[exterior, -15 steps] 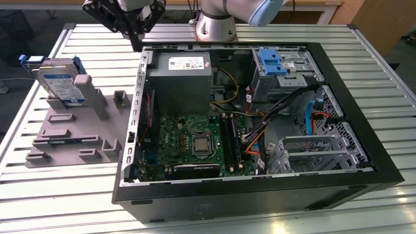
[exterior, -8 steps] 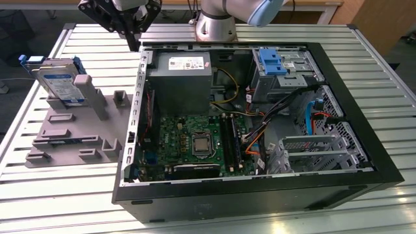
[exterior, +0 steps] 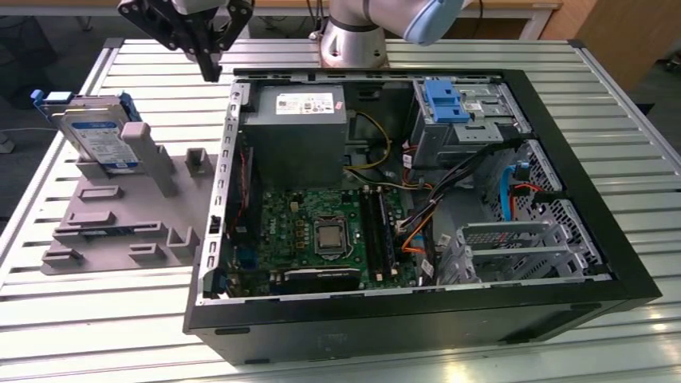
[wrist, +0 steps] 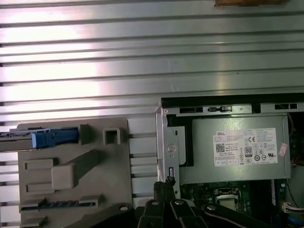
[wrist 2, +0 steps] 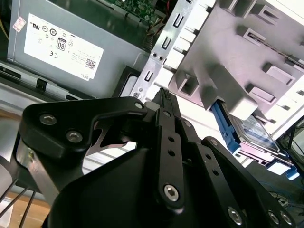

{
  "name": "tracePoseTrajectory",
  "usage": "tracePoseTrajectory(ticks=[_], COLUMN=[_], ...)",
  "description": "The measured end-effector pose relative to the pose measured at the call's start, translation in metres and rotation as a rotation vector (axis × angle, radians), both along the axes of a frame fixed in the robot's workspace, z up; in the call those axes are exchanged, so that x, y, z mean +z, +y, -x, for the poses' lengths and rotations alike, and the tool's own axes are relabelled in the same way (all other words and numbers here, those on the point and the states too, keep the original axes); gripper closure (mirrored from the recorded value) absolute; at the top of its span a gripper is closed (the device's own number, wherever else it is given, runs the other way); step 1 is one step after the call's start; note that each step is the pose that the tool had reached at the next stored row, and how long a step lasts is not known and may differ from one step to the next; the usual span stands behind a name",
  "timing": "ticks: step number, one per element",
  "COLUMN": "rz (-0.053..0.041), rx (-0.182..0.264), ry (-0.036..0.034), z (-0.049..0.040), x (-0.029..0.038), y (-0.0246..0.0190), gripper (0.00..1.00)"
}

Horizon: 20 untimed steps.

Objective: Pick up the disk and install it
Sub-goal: 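Reach for the disk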

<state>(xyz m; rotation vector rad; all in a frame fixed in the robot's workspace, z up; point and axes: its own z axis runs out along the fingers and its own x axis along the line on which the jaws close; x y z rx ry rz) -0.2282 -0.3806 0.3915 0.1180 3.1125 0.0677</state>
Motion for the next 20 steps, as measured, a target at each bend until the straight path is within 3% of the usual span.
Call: tracePoseTrajectory(ticks=[11, 15, 20], rz=[0.0001, 0.0000, 0.0001], rx=[0.000, 0.000, 0.000], ry=[0.0000, 0.0000, 0.0001], z=[0.0173, 0.0238, 0.0240], x=[-0.0003, -0.0005, -0.0005], y=[0.0121, 0.0140, 0.0140], gripper=[0.89, 0.89, 0.89])
